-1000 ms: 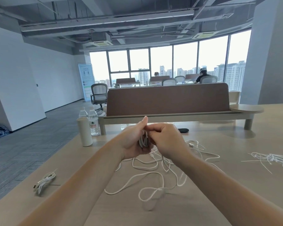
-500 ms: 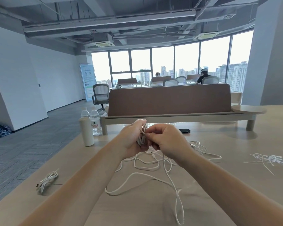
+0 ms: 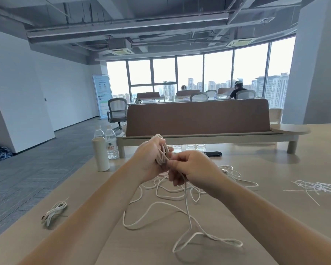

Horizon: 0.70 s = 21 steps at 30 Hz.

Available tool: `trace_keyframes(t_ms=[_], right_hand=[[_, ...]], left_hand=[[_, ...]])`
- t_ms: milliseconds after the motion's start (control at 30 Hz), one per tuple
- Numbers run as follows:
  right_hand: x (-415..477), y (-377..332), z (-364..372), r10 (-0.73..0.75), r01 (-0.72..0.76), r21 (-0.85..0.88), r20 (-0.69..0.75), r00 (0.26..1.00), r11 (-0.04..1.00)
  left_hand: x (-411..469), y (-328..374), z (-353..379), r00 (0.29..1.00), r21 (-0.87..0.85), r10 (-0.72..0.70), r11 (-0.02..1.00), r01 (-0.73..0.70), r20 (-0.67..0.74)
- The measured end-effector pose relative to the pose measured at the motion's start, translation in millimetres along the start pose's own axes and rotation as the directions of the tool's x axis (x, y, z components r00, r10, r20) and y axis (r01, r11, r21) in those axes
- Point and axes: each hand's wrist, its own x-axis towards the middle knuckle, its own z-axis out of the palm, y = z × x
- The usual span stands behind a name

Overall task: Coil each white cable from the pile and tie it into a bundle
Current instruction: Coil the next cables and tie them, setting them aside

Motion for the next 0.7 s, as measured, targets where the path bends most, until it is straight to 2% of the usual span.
trace_keyframes(t_ms=[133, 267, 433, 600, 700], right_hand=[[-3, 11, -11, 0.163, -0.173, 0.033, 0.206, 0.965, 0.984], [-2, 22, -25, 0.254, -0.282, 0.07, 0.269, 0.929, 0.957], [3, 22, -30, 0.286, -0.276, -0.083, 0.161, 0.945, 0.958], [4, 11, -26, 0.17, -0.167, -0.251, -0.011, 0.985, 0.953], [7, 6, -24, 0.108, -0.136, -0.327, -0.104, 0.989, 0.935]], left_hand=[[-3, 11, -10, 0.999, -0.045, -0.029, 0.999, 0.029, 0.017], [-6, 17, -19, 0.998, -0.061, -0.025, 0.998, 0.029, 0.06], [-10, 18, -20, 0.992, 0.085, -0.043, 0.996, 0.033, 0.116], [-10, 13, -17, 0.987, 0.337, -0.081, 0.941, 0.029, 0.141], [-11, 9, -12, 0.989, 0.414, -0.07, 0.91, 0.011, 0.128]])
